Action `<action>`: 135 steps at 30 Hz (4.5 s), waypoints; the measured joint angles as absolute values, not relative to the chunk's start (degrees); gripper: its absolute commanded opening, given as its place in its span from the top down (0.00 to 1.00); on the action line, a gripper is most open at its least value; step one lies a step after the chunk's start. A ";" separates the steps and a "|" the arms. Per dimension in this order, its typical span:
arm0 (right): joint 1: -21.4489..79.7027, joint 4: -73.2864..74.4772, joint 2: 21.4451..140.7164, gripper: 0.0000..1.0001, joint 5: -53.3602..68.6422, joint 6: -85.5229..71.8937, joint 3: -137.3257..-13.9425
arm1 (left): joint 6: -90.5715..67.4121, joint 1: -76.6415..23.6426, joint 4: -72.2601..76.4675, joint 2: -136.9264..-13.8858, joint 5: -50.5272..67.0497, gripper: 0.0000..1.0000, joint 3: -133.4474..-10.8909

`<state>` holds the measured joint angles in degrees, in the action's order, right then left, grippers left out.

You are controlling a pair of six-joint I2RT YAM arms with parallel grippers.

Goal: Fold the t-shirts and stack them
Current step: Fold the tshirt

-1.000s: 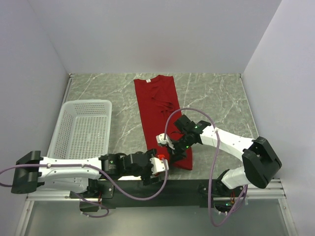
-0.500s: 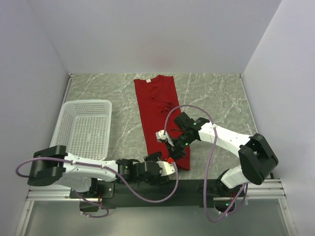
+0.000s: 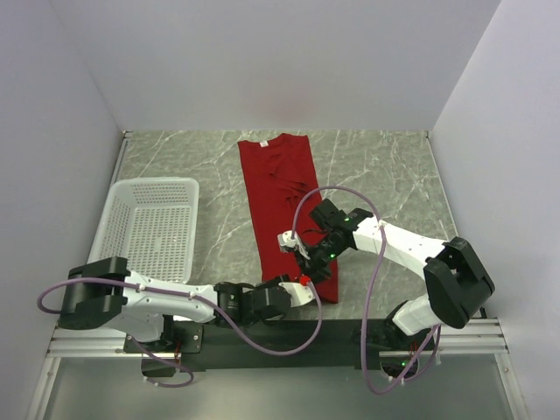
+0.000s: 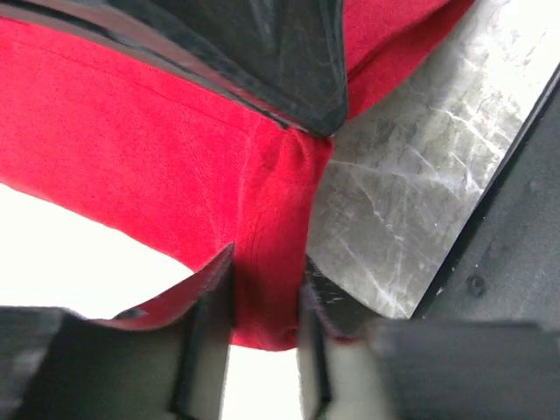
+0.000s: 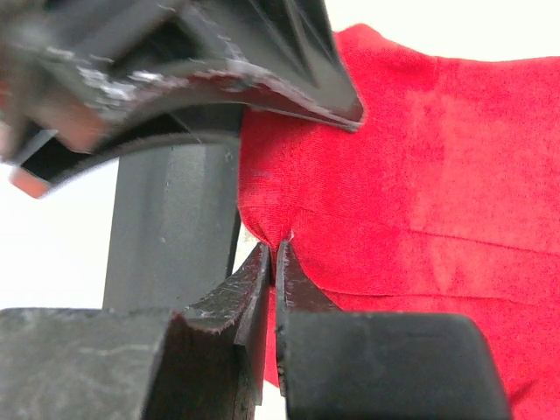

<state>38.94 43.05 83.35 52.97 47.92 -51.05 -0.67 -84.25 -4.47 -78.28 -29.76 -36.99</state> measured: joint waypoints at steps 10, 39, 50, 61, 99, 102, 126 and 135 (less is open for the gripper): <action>38.89 42.89 82.59 0.54 51.11 46.46 -50.96 | 1.17 -84.25 -5.48 -73.30 -26.65 0.99 -36.71; 43.92 44.84 73.65 0.37 24.84 44.40 -40.01 | 2.81 -84.25 -6.74 -73.01 -20.75 0.99 -35.75; 48.99 44.21 75.29 0.43 22.11 42.33 -37.87 | 2.76 -84.25 -6.79 -74.04 -20.60 0.99 -35.75; 50.13 40.56 77.60 1.00 17.06 39.05 -38.33 | 2.55 -84.25 -6.79 -74.11 -20.16 0.99 -35.75; 21.41 70.59 109.36 1.00 38.20 57.06 -88.40 | 17.12 -41.43 -12.10 -82.67 19.75 0.99 -50.13; 20.56 73.17 116.05 1.00 38.48 56.95 -97.38 | 18.37 -38.24 -12.12 -88.71 20.56 0.99 -55.16; 16.34 69.93 131.41 1.00 35.55 44.75 -116.73 | 20.86 -29.76 -15.03 -105.65 18.50 0.99 -70.35; 16.32 65.30 132.22 1.00 35.55 38.61 -119.11 | 20.18 -29.15 -14.87 -107.68 16.12 0.99 -73.21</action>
